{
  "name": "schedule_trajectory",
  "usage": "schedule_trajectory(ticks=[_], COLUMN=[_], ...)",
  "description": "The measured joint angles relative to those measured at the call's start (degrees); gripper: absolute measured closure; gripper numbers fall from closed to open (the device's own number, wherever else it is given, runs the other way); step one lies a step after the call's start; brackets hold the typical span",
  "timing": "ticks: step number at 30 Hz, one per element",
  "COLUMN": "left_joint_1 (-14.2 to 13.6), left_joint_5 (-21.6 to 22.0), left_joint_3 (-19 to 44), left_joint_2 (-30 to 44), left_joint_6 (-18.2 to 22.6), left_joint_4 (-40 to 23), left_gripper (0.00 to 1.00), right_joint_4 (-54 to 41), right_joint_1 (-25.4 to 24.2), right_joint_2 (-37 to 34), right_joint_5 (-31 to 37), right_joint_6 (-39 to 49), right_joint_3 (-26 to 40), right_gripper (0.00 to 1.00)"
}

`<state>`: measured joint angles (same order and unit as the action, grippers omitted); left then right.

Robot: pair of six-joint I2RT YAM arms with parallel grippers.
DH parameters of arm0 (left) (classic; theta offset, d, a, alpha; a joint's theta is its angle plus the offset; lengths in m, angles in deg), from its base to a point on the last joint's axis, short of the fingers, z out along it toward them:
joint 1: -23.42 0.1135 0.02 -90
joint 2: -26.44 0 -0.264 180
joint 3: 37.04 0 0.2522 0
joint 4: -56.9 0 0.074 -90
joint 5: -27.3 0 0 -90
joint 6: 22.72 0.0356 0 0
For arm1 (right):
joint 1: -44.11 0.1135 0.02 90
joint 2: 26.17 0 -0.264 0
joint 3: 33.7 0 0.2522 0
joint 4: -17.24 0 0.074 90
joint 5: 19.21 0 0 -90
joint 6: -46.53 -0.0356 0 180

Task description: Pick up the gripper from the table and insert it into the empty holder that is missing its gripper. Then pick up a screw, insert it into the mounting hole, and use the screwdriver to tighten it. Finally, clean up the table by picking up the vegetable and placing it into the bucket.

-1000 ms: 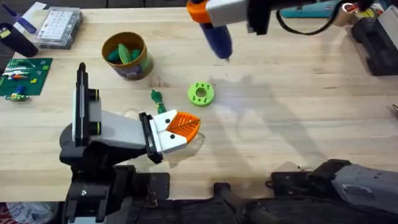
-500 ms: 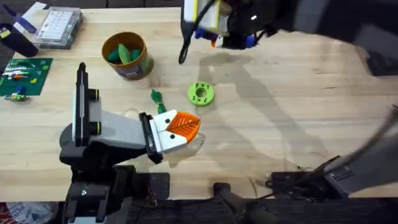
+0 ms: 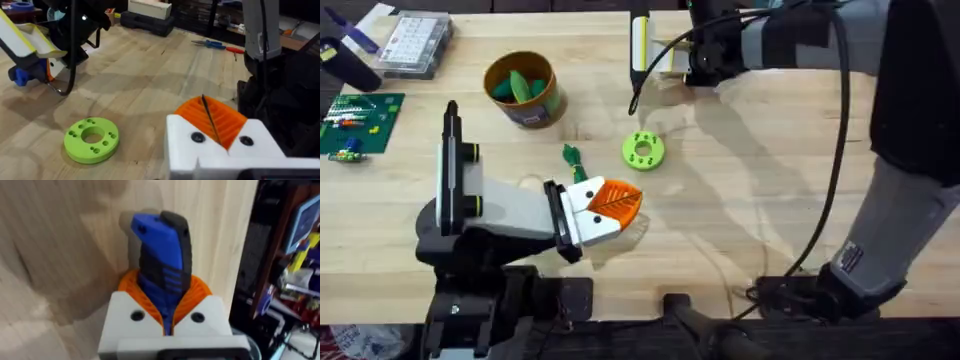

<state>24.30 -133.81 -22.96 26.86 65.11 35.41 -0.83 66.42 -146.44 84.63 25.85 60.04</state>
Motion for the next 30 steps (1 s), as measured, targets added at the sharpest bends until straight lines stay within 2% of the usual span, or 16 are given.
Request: schedule_trajectory(ticks=[13, 14, 15, 19, 20, 22, 30], left_joint_1=[0.0, 0.0, 0.0, 0.0, 0.0, 0.0, 0.0], left_joint_5=[0.0, 0.0, 0.0, 0.0, 0.0, 0.0, 0.0], left_joint_3=[0.0, 0.0, 0.0, 0.0, 0.0, 0.0, 0.0], left_joint_2=[0.0, 0.0, 0.0, 0.0, 0.0, 0.0, 0.0], left_joint_6=[0.0, 0.0, 0.0, 0.0, 0.0, 0.0, 0.0], left_joint_4=[0.0, 0.0, 0.0, 0.0, 0.0, 0.0, 0.0], left_gripper=[0.986, 0.986, 0.986, 0.986, 0.986, 0.986, 0.986], right_joint_4=[0.0, 0.0, 0.0, 1.4, 1.5, 1.2, 0.7], right_joint_1=[0.1, 0.1, 0.1, 0.1, 0.1, 0.1, 0.2], right_joint_2=[-0.3, -0.3, -0.3, -0.3, -0.2, -0.2, -0.2], right_joint_5=[0.5, 0.5, 0.5, 0.8, 1.0, 1.1, 1.5], right_joint_6=[1.6, 2.0, 2.1, 2.8, 3.0, 2.9, 2.5], right_joint_3=[0.2, 0.2, 0.2, 1.4, 1.8, 2.3, 2.3], right_gripper=[0.959, 0.917, 0.796, 0.190, 0.076, 0.015, 0.014])
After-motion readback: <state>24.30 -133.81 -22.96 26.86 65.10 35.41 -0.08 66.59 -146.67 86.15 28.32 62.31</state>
